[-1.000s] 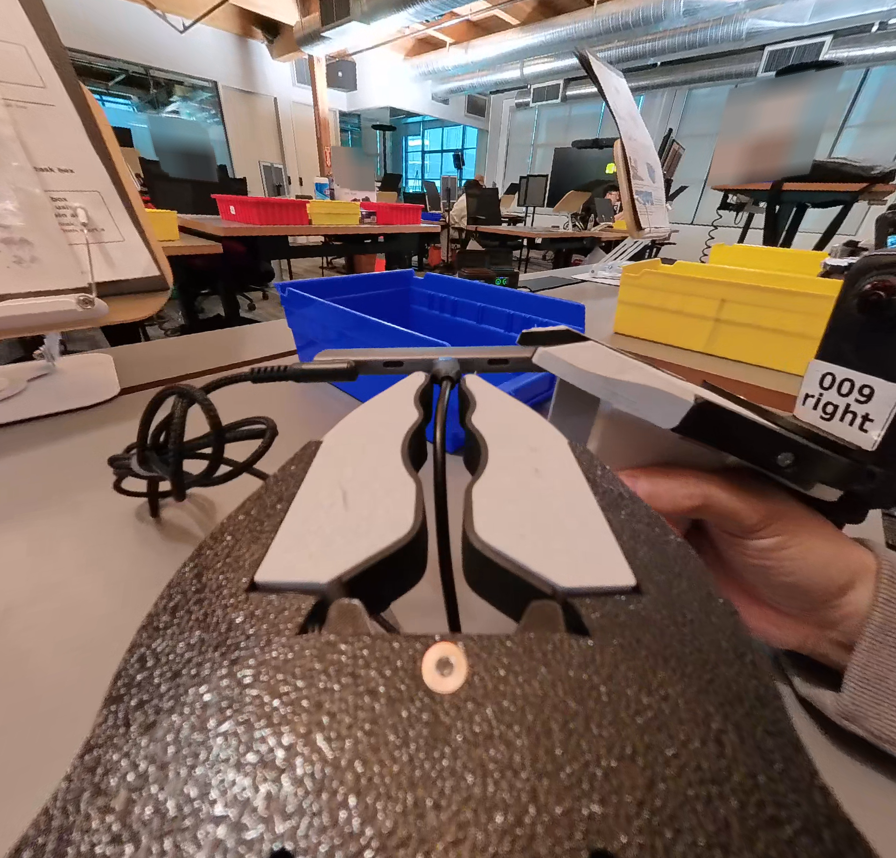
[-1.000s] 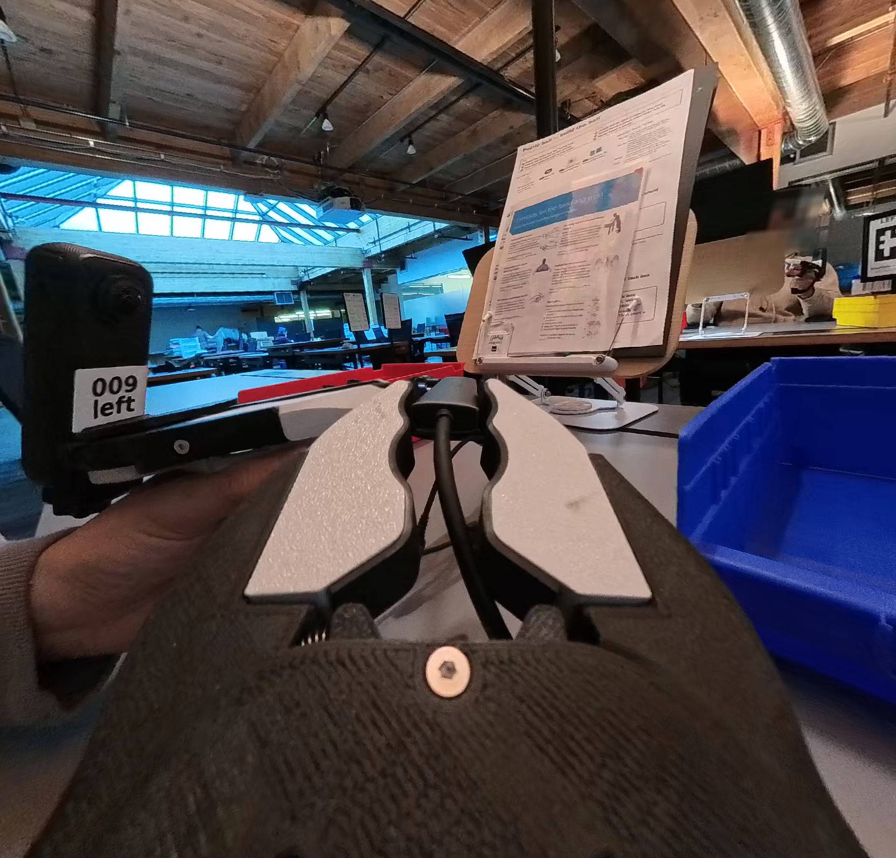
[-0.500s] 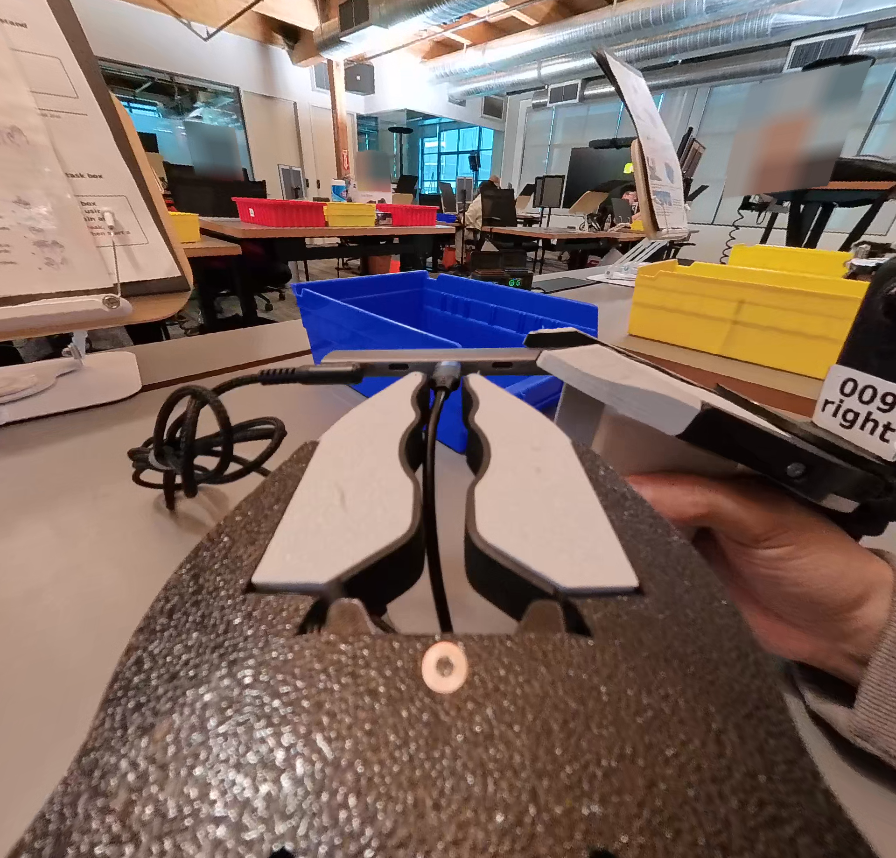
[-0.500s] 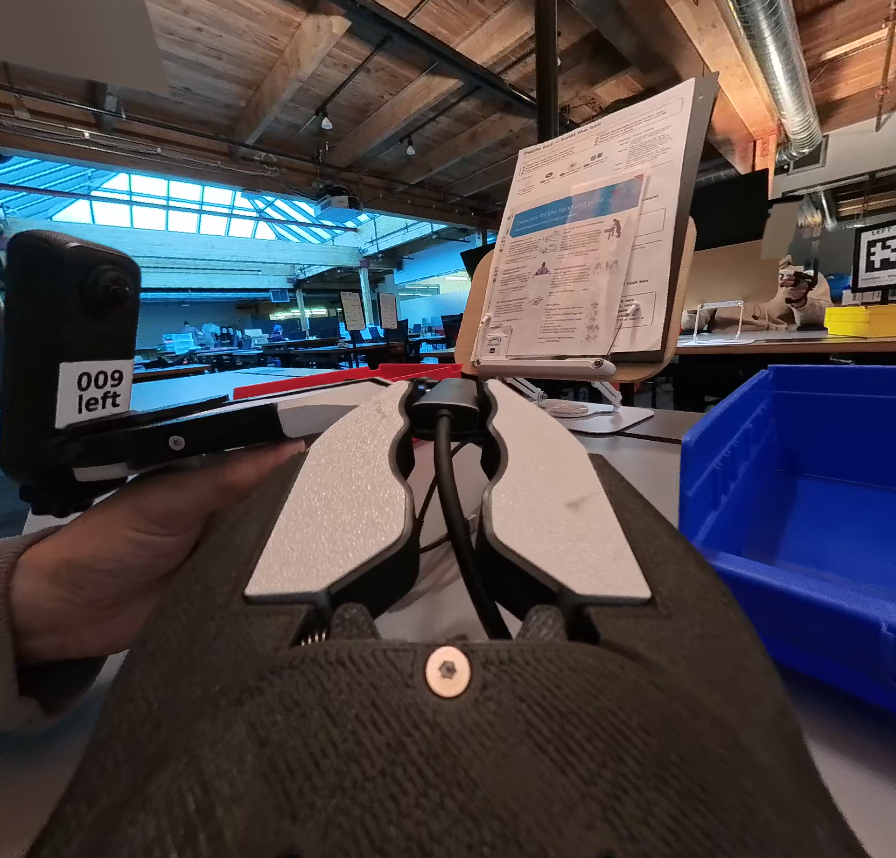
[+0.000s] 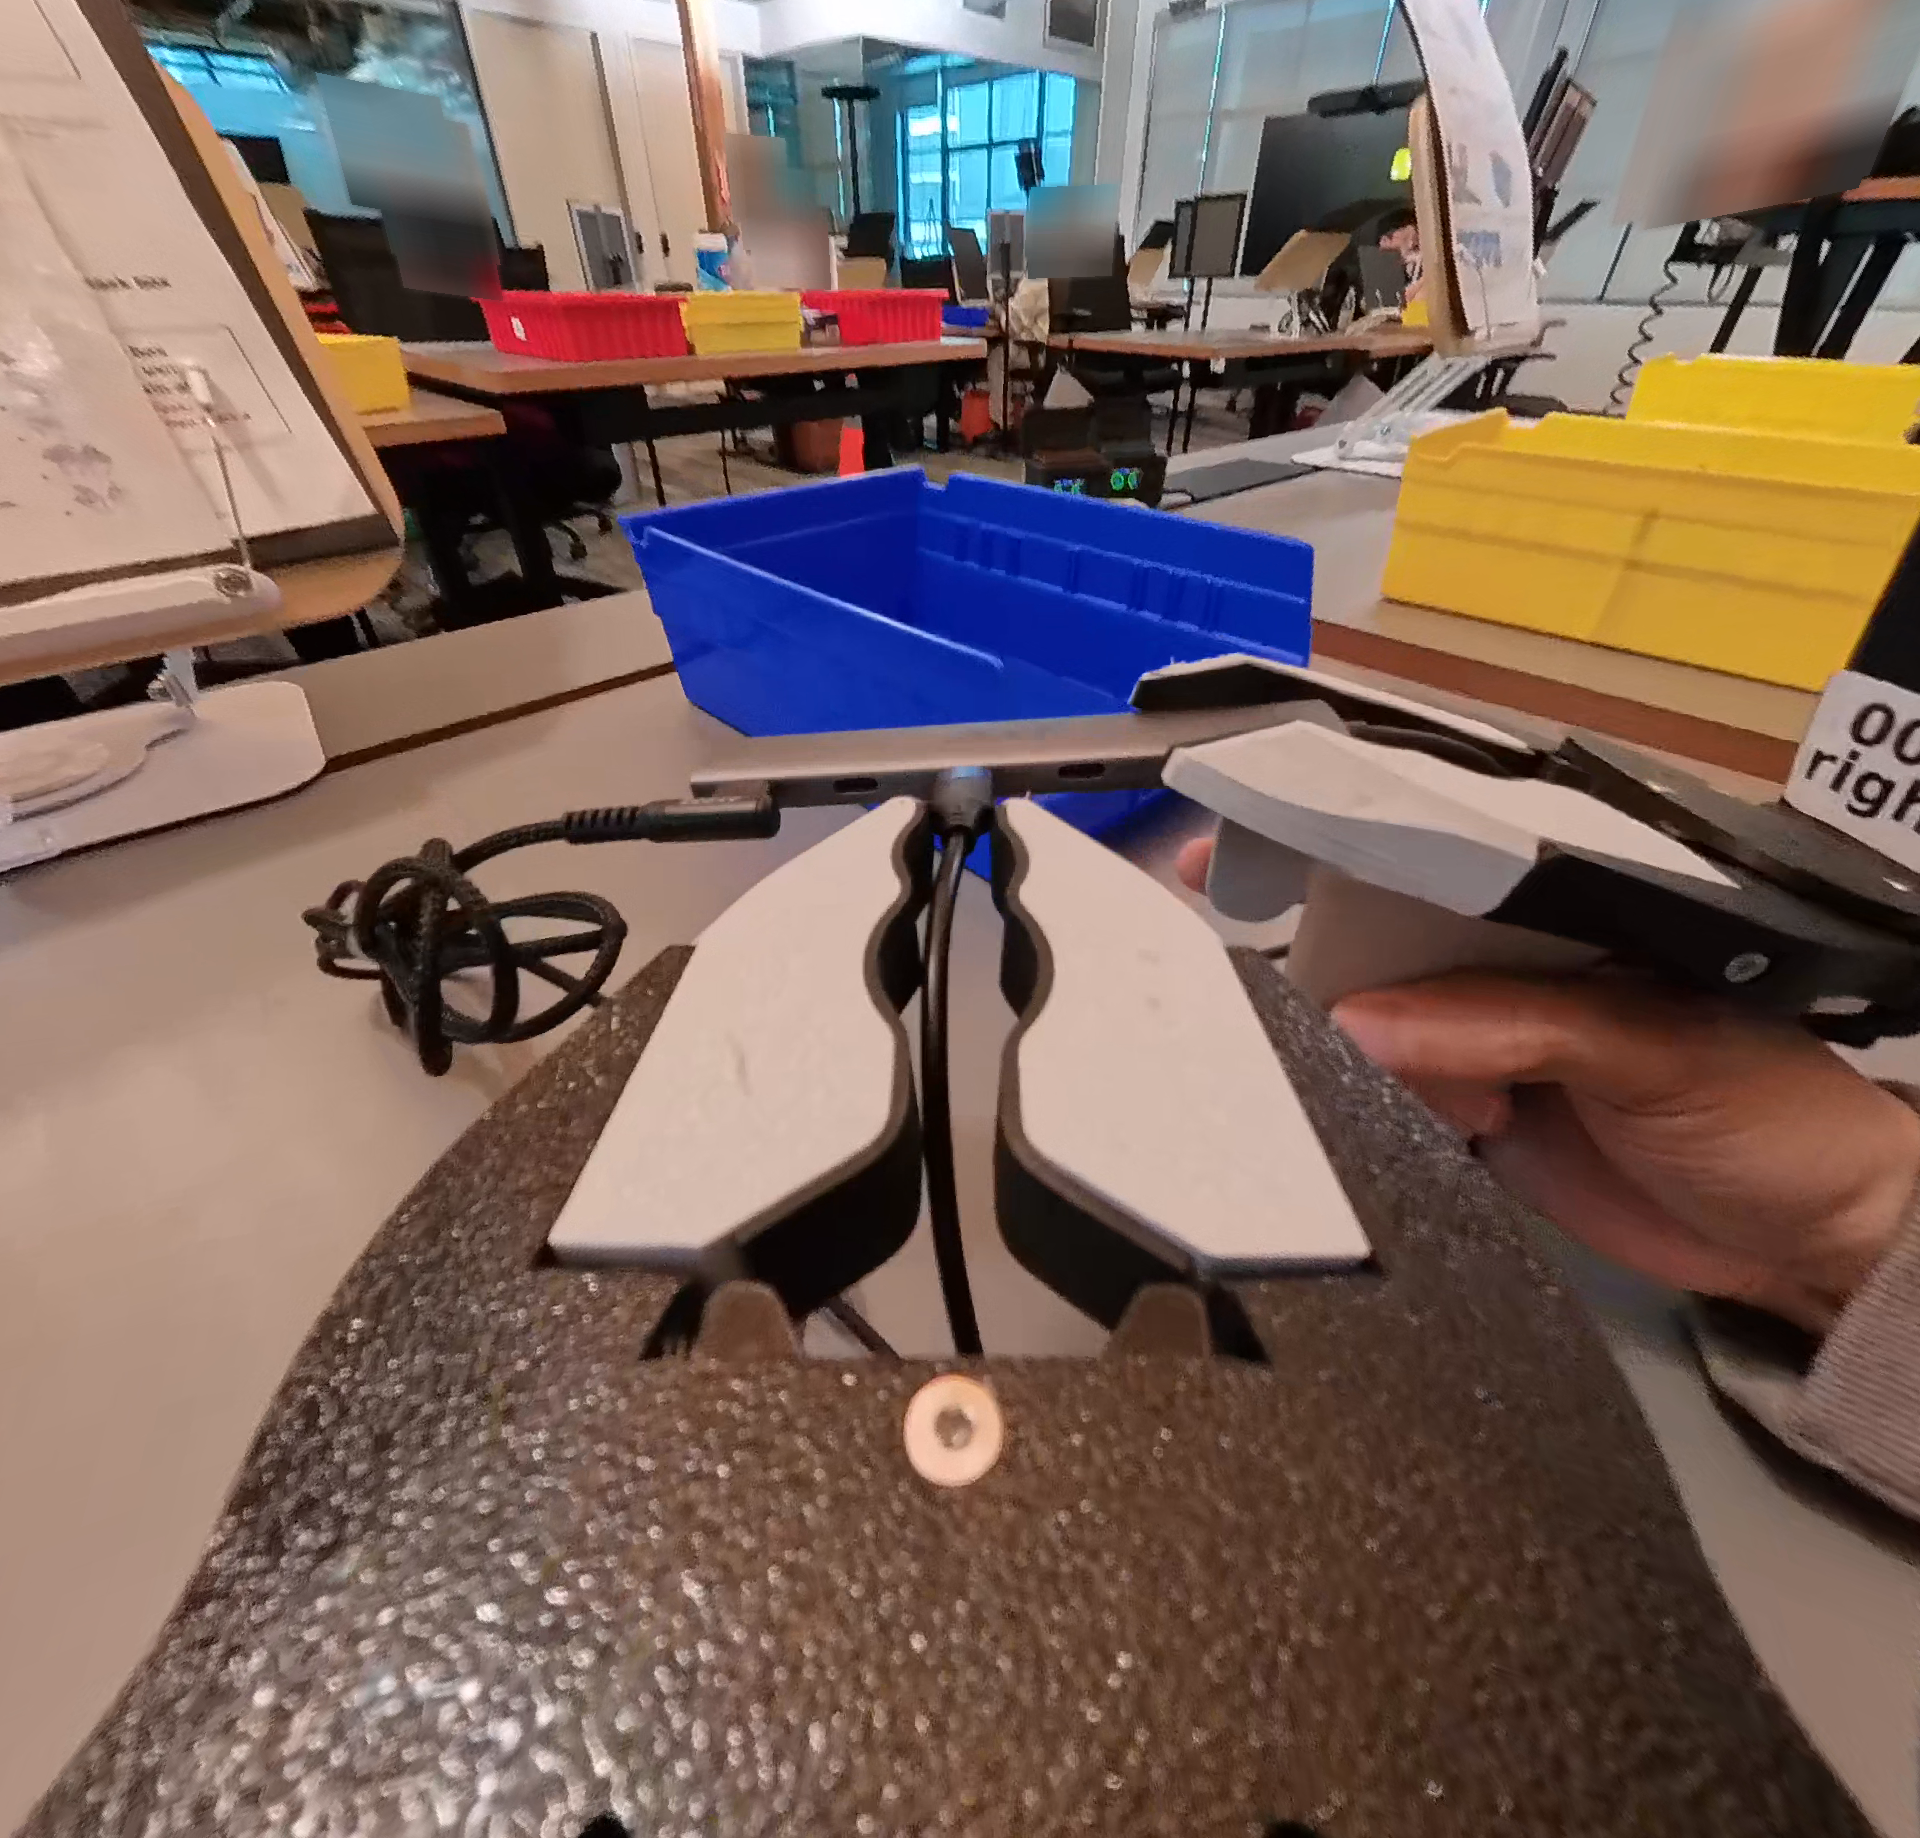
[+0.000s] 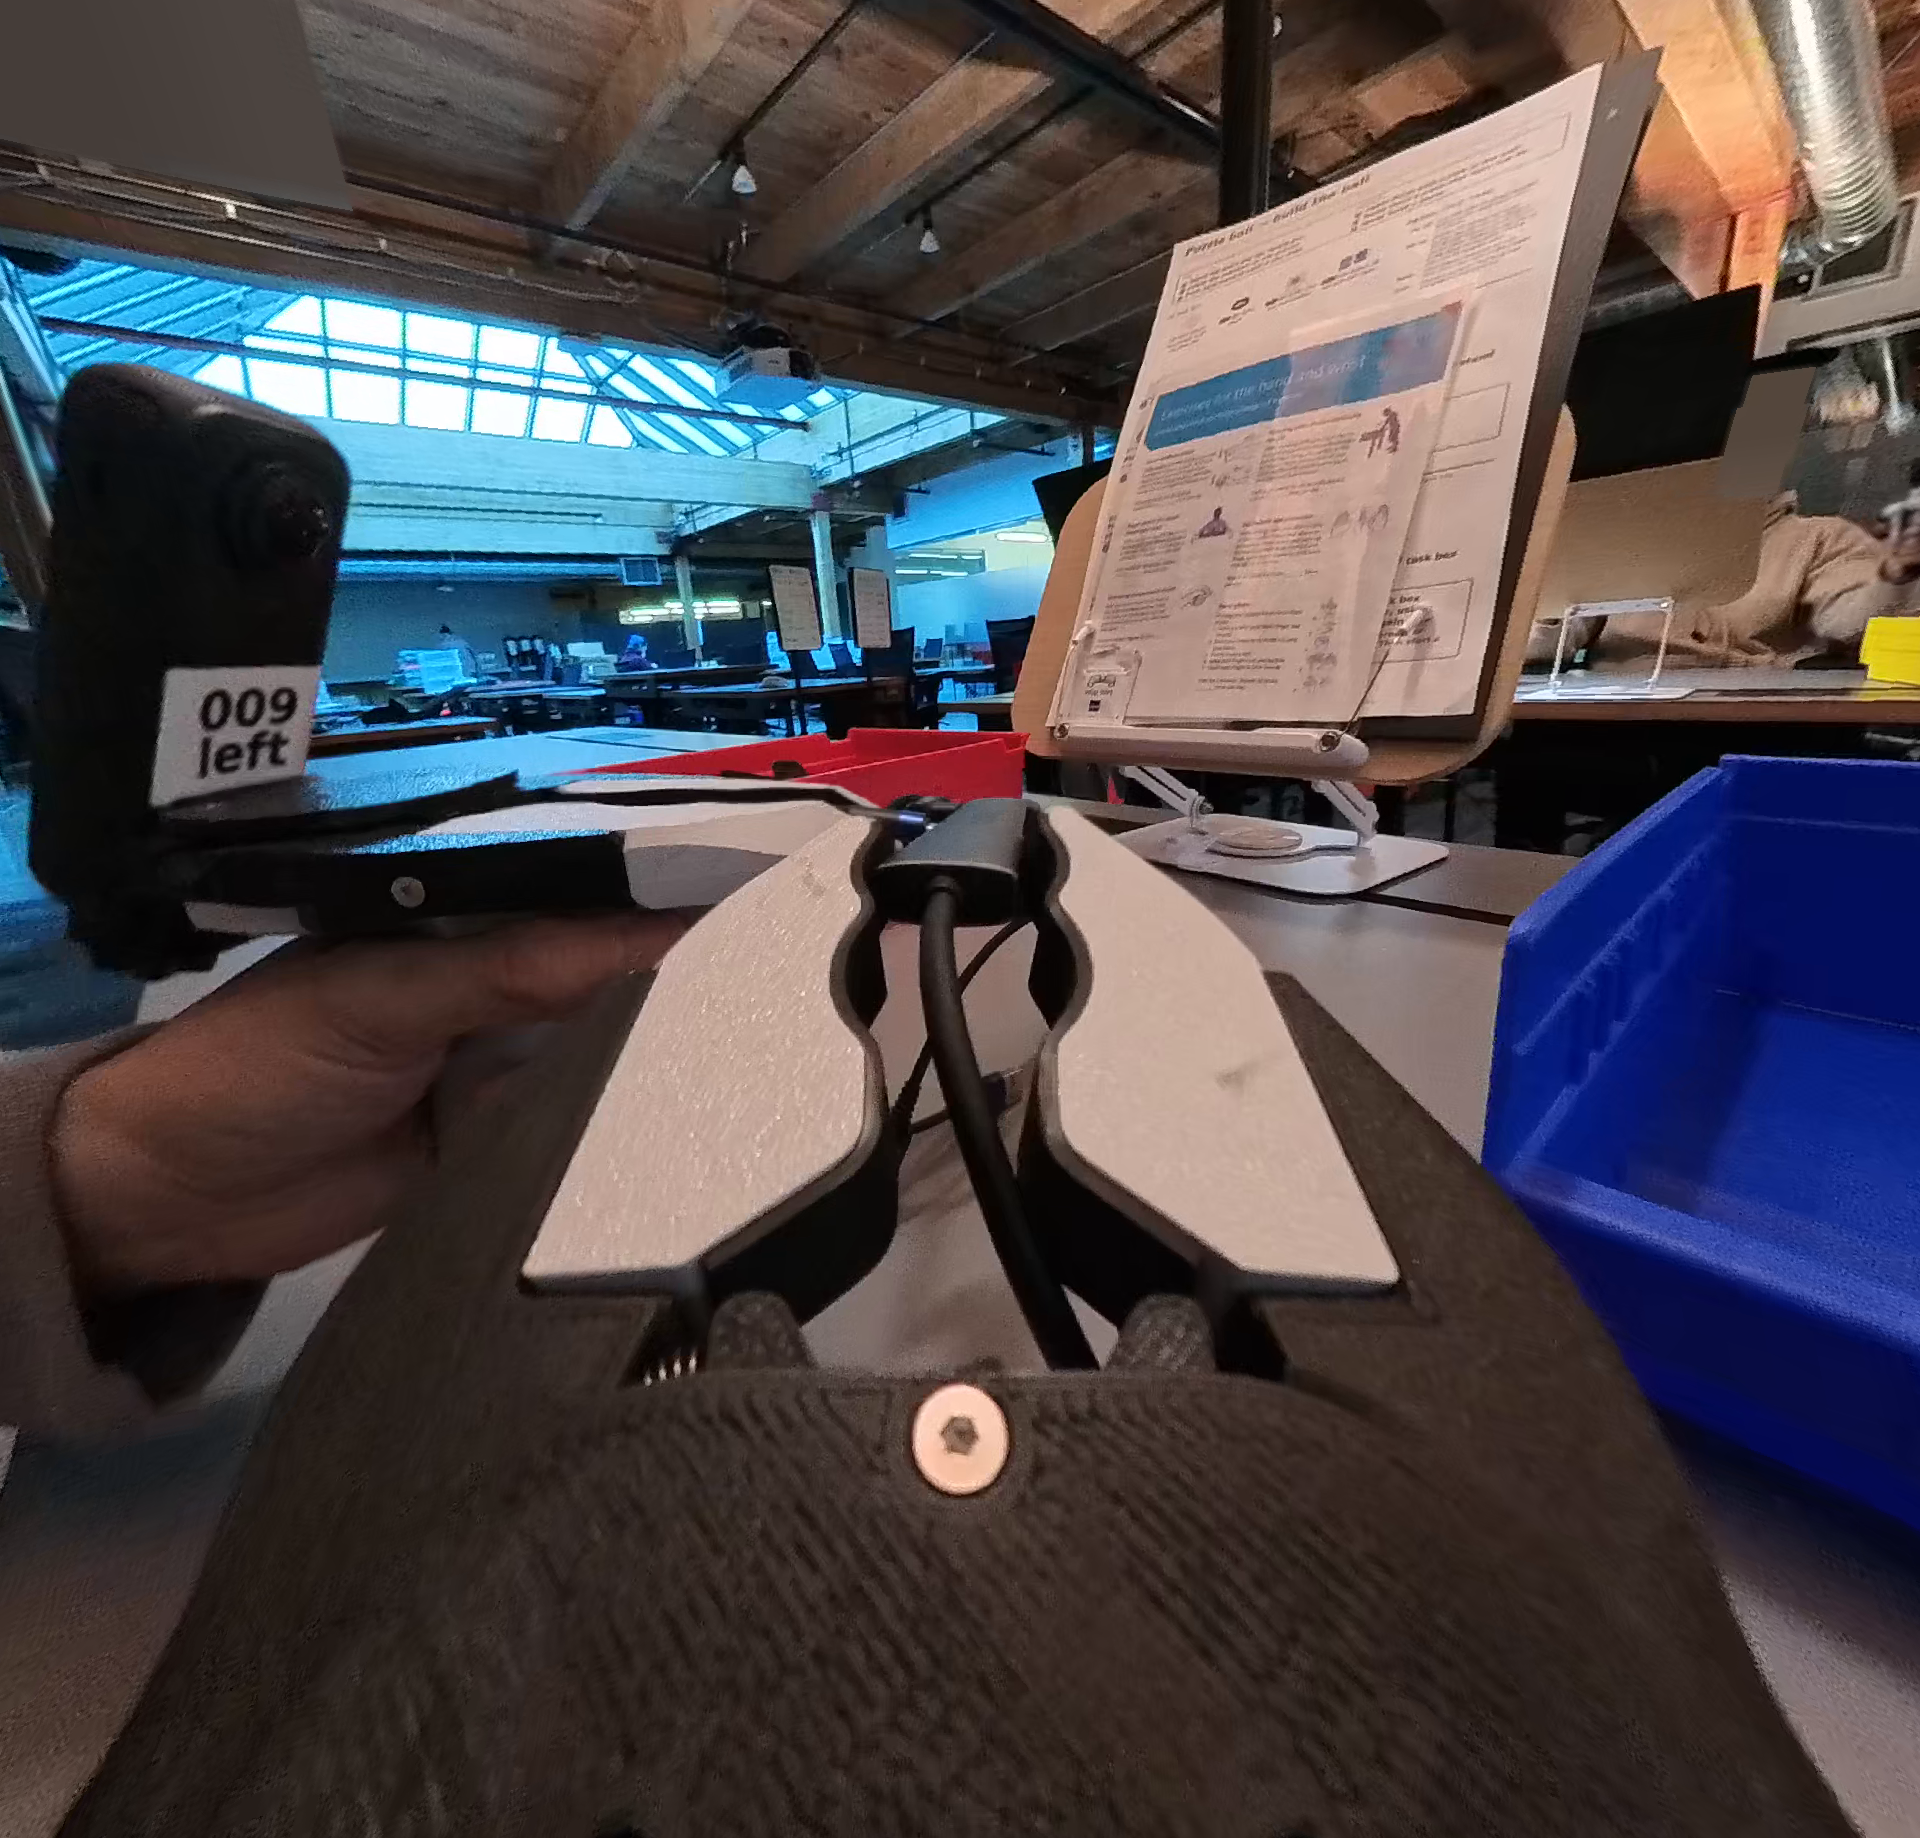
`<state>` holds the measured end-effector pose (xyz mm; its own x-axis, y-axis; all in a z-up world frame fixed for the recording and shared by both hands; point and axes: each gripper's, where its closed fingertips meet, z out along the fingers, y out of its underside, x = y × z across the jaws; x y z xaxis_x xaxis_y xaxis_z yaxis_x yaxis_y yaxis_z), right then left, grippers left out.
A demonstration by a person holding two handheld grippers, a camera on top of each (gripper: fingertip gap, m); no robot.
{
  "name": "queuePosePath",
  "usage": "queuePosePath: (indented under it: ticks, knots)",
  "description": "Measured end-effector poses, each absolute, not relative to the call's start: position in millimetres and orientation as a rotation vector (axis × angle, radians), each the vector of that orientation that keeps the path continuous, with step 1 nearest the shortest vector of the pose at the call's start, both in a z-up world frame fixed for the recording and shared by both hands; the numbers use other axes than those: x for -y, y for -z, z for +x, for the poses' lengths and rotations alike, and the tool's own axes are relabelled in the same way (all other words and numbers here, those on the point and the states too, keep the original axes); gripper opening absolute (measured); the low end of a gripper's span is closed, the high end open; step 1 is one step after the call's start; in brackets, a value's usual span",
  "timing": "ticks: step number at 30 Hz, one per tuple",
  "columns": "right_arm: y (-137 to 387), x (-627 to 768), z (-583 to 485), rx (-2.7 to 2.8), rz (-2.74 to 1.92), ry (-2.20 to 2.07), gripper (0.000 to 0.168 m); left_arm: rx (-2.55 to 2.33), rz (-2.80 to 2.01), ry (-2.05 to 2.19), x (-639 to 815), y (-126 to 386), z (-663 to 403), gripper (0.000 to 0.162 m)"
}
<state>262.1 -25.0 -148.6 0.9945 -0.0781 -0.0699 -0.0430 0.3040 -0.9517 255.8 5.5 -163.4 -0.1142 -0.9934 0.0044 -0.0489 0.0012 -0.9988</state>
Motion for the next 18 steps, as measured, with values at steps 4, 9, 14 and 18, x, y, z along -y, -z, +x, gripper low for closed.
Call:
queuePosePath:
  ticks: [4,9,14,18]
  knots:
    - [151.2,22.4,260.9,-0.109,-1.292,0.019,0.026,-1.371,-1.219,1.280,-7.7,165.2,256.6,0.010]
    - [153.6,21.1,260.1,-0.115,-1.317,-0.004,0.027,-1.387,-1.223,1.317,-8.6,167.3,256.6,0.010]
    - [153.8,20.0,260.9,-0.130,-1.319,-0.009,0.026,-1.373,-1.216,1.364,-9.4,165.4,257.9,0.010]
    - [156.1,18.3,263.7,-0.175,-1.329,-0.042,0.025,-1.341,-1.146,1.228,-12.0,165.6,257.4,0.010]
